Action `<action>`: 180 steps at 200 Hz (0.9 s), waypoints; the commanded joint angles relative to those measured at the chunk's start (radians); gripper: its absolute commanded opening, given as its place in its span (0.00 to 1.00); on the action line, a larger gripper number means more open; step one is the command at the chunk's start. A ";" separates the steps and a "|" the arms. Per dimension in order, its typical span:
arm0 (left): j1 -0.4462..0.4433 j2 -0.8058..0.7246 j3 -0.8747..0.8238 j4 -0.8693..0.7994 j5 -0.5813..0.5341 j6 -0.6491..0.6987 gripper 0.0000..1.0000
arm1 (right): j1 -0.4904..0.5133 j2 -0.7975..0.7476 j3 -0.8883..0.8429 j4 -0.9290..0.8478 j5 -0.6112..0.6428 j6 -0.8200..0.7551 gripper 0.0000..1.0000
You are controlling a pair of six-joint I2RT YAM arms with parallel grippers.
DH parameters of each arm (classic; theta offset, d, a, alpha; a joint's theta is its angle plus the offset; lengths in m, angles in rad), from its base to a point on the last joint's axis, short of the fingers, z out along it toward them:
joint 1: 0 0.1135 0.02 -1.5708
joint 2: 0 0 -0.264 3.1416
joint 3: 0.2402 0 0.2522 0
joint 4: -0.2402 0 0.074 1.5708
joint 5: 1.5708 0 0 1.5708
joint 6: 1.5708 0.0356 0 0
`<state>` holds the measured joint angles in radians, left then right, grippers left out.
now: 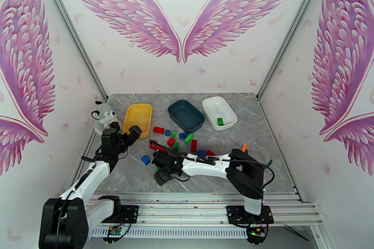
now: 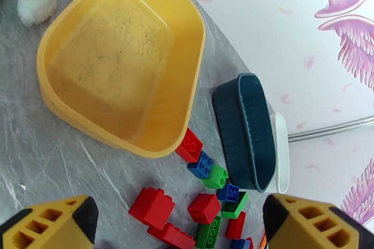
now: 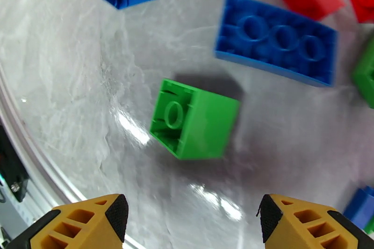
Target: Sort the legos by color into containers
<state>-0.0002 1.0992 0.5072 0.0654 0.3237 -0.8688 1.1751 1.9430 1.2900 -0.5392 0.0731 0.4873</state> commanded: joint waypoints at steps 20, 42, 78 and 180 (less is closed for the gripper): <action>0.019 -0.012 -0.019 0.024 0.041 -0.021 0.99 | 0.017 0.094 0.101 -0.002 0.121 0.045 0.79; 0.023 -0.007 -0.023 0.030 0.047 -0.024 0.99 | 0.017 0.125 0.134 -0.015 0.166 0.052 0.75; 0.026 -0.001 -0.027 0.042 0.055 -0.033 0.99 | 0.018 0.161 0.176 -0.041 0.224 0.053 0.73; 0.022 0.008 -0.026 0.060 0.071 -0.029 0.99 | 0.017 0.119 0.096 0.026 0.168 0.078 0.44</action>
<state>0.0196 1.1080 0.4900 0.1104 0.3782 -0.8986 1.1858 2.0926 1.4429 -0.5354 0.2554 0.5362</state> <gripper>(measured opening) 0.987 0.456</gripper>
